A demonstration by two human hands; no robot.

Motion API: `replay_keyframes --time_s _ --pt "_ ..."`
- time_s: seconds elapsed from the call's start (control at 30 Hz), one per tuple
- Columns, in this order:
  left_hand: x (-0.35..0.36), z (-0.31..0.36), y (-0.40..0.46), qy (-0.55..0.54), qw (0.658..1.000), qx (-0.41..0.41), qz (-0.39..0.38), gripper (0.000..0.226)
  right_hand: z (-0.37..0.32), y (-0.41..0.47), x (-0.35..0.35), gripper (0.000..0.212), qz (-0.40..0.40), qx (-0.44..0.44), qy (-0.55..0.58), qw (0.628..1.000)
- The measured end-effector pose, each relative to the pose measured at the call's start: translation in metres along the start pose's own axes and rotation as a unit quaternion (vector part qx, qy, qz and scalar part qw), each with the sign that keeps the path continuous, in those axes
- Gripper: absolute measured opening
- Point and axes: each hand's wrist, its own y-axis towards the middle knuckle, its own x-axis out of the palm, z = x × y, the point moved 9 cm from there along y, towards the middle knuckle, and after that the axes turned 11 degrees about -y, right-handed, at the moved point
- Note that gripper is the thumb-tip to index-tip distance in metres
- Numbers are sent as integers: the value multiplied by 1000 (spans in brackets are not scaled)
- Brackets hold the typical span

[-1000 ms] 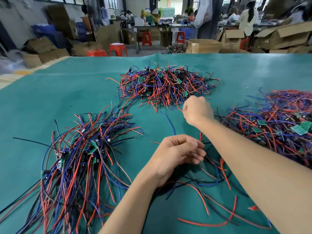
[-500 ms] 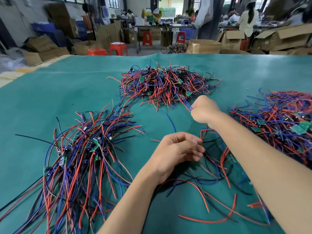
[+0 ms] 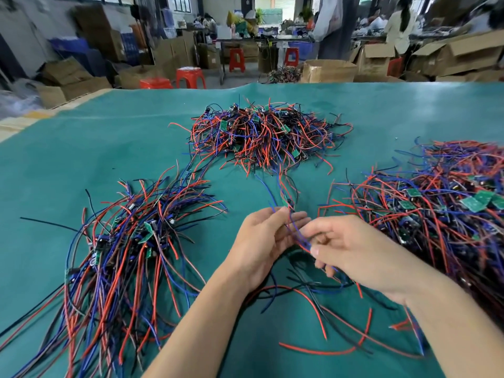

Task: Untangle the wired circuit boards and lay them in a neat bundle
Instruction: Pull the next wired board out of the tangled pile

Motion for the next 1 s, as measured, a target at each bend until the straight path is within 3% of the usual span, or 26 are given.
replay_keyframes --time_s 0.13,0.2,0.27,0.33,0.4,0.53,0.73,0.9,1.0 --pt "1 0 0 24 1000 2 -21 13 0 3 13 16 -42 -12 10 999" --pt "-1 2 -1 25 999 13 -22 12 9 8 -1 11 40 4 -18 999" --pt "0 3 -1 26 999 18 -29 15 19 9 -22 26 164 27 -31 986" --pt "3 2 -3 48 998 20 -43 17 30 6 -35 40 244 55 34 968" --pt "7 1 -5 91 994 23 -64 16 37 8 -34 47 253 70 95 960" --pt "11 1 -7 134 988 35 -72 14 36 11 -30 17 249 55 175 951" --pt "5 4 -2 95 994 52 -30 12 40 8 -38 23 285 46 279 916" --pt "-6 9 2 44 996 77 15 13 44 -2 -59 20 385 24 306 870" --pt "-8 11 1 51 994 87 29 20 43 -3 -61 18 377 7 380 845"
